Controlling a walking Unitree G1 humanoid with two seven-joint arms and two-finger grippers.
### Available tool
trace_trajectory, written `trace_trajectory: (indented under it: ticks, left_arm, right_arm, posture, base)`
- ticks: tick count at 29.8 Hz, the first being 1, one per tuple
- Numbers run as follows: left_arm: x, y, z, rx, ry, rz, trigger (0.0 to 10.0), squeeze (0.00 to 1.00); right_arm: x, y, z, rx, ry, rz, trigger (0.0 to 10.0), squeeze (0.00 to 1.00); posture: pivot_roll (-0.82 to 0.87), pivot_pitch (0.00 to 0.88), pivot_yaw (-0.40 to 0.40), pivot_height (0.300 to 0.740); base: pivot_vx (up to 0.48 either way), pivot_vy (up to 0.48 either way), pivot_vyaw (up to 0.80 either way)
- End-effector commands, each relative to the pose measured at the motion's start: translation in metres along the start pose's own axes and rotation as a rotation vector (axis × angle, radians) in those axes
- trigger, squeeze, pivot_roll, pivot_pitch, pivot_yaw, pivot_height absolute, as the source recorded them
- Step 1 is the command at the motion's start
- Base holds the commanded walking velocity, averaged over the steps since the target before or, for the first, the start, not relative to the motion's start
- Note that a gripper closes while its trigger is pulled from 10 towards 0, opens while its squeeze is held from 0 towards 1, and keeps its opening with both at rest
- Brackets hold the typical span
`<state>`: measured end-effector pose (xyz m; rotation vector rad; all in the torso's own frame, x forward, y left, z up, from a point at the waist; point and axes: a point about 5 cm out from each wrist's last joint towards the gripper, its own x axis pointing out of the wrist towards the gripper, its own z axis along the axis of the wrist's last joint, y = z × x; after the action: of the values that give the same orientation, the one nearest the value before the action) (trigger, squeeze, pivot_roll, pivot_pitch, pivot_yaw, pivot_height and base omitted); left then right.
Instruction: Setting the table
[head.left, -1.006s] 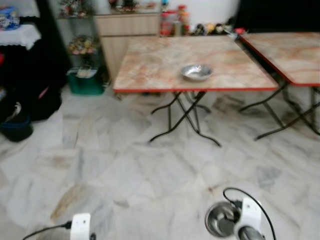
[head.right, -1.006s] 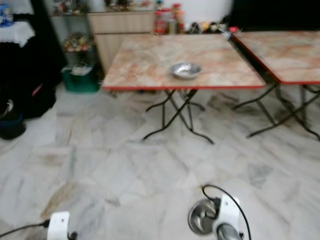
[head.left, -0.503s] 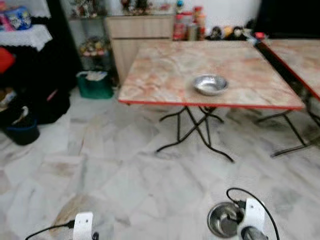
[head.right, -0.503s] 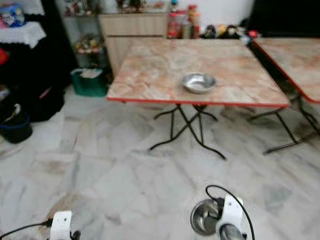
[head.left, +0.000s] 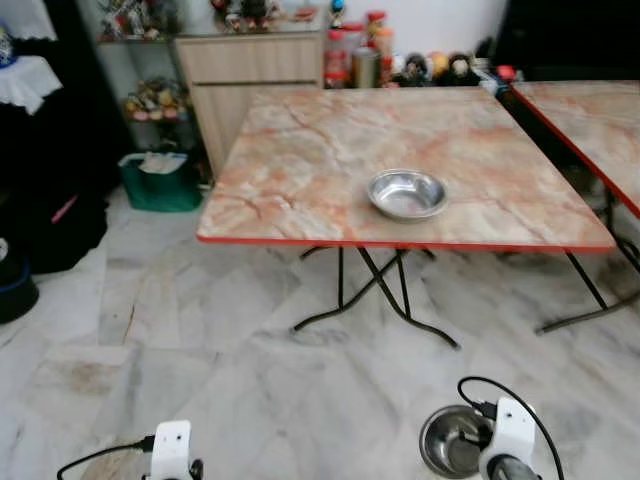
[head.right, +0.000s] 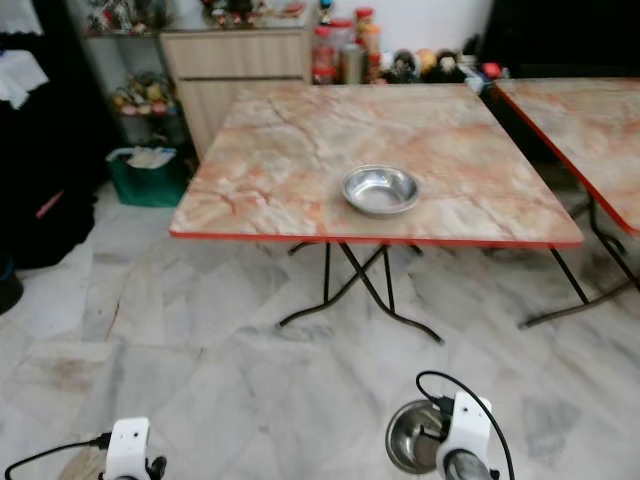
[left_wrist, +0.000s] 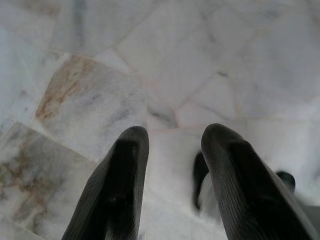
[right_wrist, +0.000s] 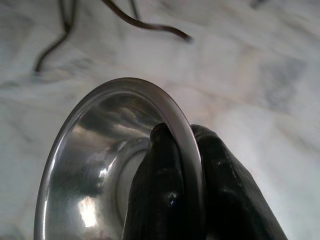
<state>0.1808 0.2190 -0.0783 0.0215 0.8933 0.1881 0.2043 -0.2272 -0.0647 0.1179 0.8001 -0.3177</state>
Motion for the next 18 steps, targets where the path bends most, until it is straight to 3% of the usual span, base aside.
trace_trajectory:
  ticks: [1, 5, 14, 18]
  left_arm:
    - [-0.001, 0.008, -0.001, 0.0, 0.004, 0.018, 10.0, 0.0]
    - [-0.001, 0.007, -0.002, 0.001, 0.007, 0.015, 10.0, 0.0]
    - [-0.001, 0.007, -0.004, -0.005, 0.012, 0.008, 10.0, 0.0]
    - [-0.001, 0.006, -0.005, 0.0, 0.019, 0.007, 10.0, 0.0]
  right_arm:
    - [0.0, 0.01, 0.001, -0.005, -0.012, 0.029, 10.0, 0.0]
    - [0.001, 0.018, 0.007, -0.032, -0.044, 0.061, 10.0, 0.0]
    - [0.001, 0.035, 0.021, -0.115, -0.131, 0.145, 10.0, 0.0]
    - [-0.003, 0.042, 0.025, -0.256, -0.224, 0.237, 10.0, 0.0]
  posture:
    - [0.04, 0.0, 0.001, 0.74]
    - [0.04, 0.0, 0.001, 0.74]
    - [0.04, 0.0, -0.001, 0.74]
    - [0.03, 0.0, -0.008, 0.74]
  base:
    - [0.48, 0.0, 0.0]
    - [0.48, 0.0, 0.0]
    - [0.0, 0.0, 0.0]
    - [0.0, 0.0, 0.0]
